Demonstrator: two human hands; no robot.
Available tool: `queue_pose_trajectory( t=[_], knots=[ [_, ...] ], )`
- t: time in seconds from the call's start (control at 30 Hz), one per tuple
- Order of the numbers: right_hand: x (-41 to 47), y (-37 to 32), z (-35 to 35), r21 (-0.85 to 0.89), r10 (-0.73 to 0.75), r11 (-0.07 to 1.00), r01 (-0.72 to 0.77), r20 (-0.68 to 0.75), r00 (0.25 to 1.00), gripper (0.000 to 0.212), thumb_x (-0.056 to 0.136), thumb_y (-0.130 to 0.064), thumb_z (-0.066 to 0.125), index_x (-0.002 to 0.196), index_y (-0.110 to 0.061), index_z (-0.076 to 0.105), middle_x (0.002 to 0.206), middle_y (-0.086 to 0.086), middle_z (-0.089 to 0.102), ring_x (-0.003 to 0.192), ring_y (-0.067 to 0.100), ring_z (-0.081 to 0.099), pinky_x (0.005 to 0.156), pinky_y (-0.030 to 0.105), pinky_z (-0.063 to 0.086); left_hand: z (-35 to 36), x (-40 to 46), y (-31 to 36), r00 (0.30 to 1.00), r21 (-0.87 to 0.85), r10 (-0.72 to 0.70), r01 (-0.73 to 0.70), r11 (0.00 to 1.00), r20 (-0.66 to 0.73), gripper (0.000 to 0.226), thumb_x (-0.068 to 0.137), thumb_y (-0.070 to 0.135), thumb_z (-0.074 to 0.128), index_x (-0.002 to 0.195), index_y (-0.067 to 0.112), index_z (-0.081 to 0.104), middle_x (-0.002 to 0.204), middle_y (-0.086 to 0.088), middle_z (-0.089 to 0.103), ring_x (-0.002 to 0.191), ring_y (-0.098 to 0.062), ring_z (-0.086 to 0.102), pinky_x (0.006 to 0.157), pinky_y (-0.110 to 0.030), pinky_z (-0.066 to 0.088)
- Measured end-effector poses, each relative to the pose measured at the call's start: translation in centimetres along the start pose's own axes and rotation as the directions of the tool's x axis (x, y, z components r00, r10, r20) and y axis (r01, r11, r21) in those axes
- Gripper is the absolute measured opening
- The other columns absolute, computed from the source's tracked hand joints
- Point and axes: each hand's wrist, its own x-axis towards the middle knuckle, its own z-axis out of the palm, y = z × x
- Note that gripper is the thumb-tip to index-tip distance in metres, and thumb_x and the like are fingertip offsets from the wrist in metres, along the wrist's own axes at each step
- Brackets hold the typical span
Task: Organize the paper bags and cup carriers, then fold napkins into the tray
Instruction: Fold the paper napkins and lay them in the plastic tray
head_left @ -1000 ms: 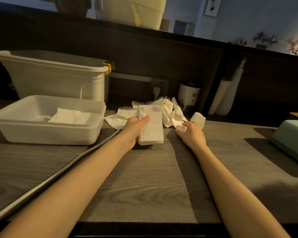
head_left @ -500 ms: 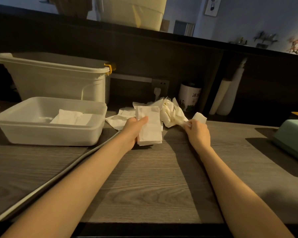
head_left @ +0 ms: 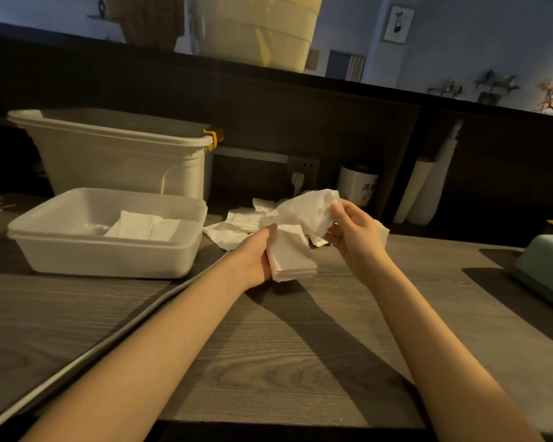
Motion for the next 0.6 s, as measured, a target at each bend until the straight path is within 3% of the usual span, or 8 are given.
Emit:
queue_pose_trajectory(
  t=[0.17,0.27,0.4,0.47,0.53,0.6],
  knots=[
    [-0.45,0.46,0.63,-0.057,0.077,0.996,-0.07,0.13,0.988,0.027,0.097,-0.023,0.046,0.123,-0.015,0.054,0.108,0.004,0.064,0.096,0.017,0.066,0.074,0.025,0.056,0.0,-0.14,0.14,0.988,-0.053,0.06,-0.053,0.997,0.139,0.036,0.095,0.045,0.042,0.11,0.016,0.059,0.107,-0.013,0.066,0.1,-0.028,0.063,0.083,-0.042,0.052],
    [-0.61,0.34,0.74,-0.092,0.155,0.985,-0.143,0.148,0.977,0.033,0.097,-0.021,0.046,0.128,-0.009,0.051,0.108,0.006,0.063,0.095,0.017,0.066,0.073,0.026,0.057,-0.22,0.02,0.33,0.986,-0.124,0.086,-0.069,0.99,0.145,0.055,0.094,0.058,0.031,0.124,0.017,0.053,0.109,-0.013,0.065,0.099,-0.031,0.062,0.076,-0.044,0.053],
    [-0.67,0.21,0.6,-0.079,0.264,0.964,-0.254,0.174,0.949,0.033,0.099,-0.02,0.044,0.127,-0.004,0.05,0.104,0.008,0.064,0.091,0.017,0.067,0.073,0.026,0.058,-0.4,0.31,0.46,0.989,-0.137,0.082,-0.065,0.988,0.126,0.071,0.089,0.069,0.011,0.122,0.02,0.05,0.108,-0.013,0.063,0.094,-0.03,0.061,0.07,-0.043,0.051],
    [-0.79,0.07,0.74,-0.028,0.322,0.946,-0.322,0.169,0.932,0.031,0.1,-0.026,0.041,0.124,-0.006,0.046,0.108,0.01,0.063,0.092,0.019,0.067,0.07,0.027,0.058,-0.36,0.23,0.37,0.986,-0.049,0.097,-0.092,0.995,0.134,0.061,0.092,0.063,0.022,0.124,0.019,0.05,0.111,-0.012,0.063,0.095,-0.028,0.062,0.072,-0.04,0.053],
    [-0.78,0.04,0.82,-0.02,0.343,0.939,-0.344,0.148,0.928,0.032,0.1,-0.032,0.039,0.124,-0.012,0.044,0.112,0.009,0.06,0.097,0.021,0.064,0.071,0.031,0.057,-0.2,0.13,0.13,0.985,0.081,0.125,-0.134,0.988,0.116,0.043,0.097,0.044,0.039,0.13,0.018,0.047,0.114,-0.011,0.062,0.096,-0.025,0.062,0.073,-0.037,0.053],
    [-0.8,0.03,0.81,-0.105,0.337,0.939,-0.326,0.109,0.935,0.031,0.098,-0.038,0.039,0.117,-0.015,0.049,0.106,0.004,0.061,0.095,0.019,0.062,0.074,0.031,0.054,-0.05,0.15,-0.13,0.984,0.2,0.167,-0.177,0.964,0.068,0.037,0.097,0.027,0.045,0.131,0.013,0.044,0.11,-0.009,0.061,0.096,-0.022,0.06,0.073,-0.034,0.05]
  ],
)
